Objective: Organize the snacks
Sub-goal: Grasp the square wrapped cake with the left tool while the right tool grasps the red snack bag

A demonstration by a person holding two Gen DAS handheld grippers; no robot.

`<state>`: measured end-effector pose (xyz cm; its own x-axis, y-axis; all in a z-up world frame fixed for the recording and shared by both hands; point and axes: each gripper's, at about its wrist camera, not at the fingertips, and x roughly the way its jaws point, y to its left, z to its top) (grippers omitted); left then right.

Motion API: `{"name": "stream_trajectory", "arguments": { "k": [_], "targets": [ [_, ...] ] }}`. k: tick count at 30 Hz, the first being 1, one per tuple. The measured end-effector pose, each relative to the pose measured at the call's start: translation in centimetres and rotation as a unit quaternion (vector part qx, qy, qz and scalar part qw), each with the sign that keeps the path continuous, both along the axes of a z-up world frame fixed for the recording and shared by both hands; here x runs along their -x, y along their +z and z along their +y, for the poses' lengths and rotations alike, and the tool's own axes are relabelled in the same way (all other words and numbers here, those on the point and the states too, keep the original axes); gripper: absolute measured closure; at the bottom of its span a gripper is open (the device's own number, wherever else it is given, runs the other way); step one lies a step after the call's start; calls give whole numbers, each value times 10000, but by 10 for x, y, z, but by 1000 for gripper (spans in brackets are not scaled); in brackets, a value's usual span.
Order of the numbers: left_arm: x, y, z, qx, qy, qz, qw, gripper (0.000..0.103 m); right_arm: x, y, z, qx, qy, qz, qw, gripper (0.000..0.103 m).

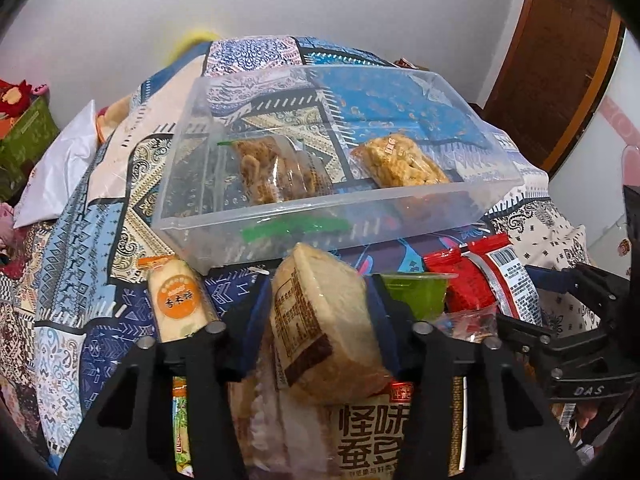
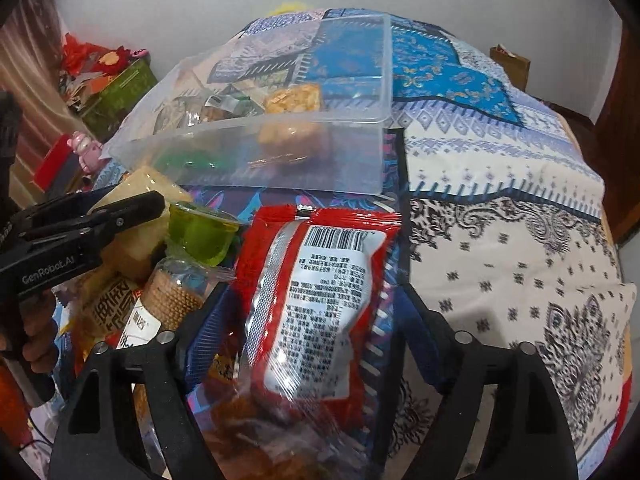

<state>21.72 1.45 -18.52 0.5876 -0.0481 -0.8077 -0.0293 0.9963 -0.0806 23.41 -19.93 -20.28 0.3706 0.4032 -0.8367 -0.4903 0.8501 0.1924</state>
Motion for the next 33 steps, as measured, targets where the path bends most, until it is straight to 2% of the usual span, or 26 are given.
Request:
{"name": "stream_trajectory", "arguments": {
  "k": [5,10,13,15,17,19,21,22,27,33],
  "targets": [
    [7,6,4,74,-49,-63,9999,68,-5,-4,9,108,117,120,9998,16],
    [11,7,3,51,-62,-108,9999,72,0,-9,27,594,370,-91,9975,8],
    [12,8,1,6,-59,-125,9999,73,4,-11,31,778,480,-262,9955,9],
    [12,7,0,1,-90,-105,9999,73,5,-11,26,715,436,-281,9961,12],
    [12,7,-2,-49,-120,-74,9999,72,6,-9,24,712,393,-336,9961,22],
    [10,6,-5,-123,-164,-33,9998,66,6,-7,20,638,354,-352,9967,32],
    [8,3,-7,-138,-210,26,9997,55,7,-5,16,569,306,-346,9973,33],
    [7,1,-9,-166,-234,48,9996,54,7,-4,15,562,278,-368,9974,33],
    [7,-4,-12,-257,-377,63,9989,54,10,5,5,424,126,-467,9979,34],
    [11,6,1,96,-183,-9,9998,75,18,30,-9,153,-50,-700,9974,34]
  ]
}}
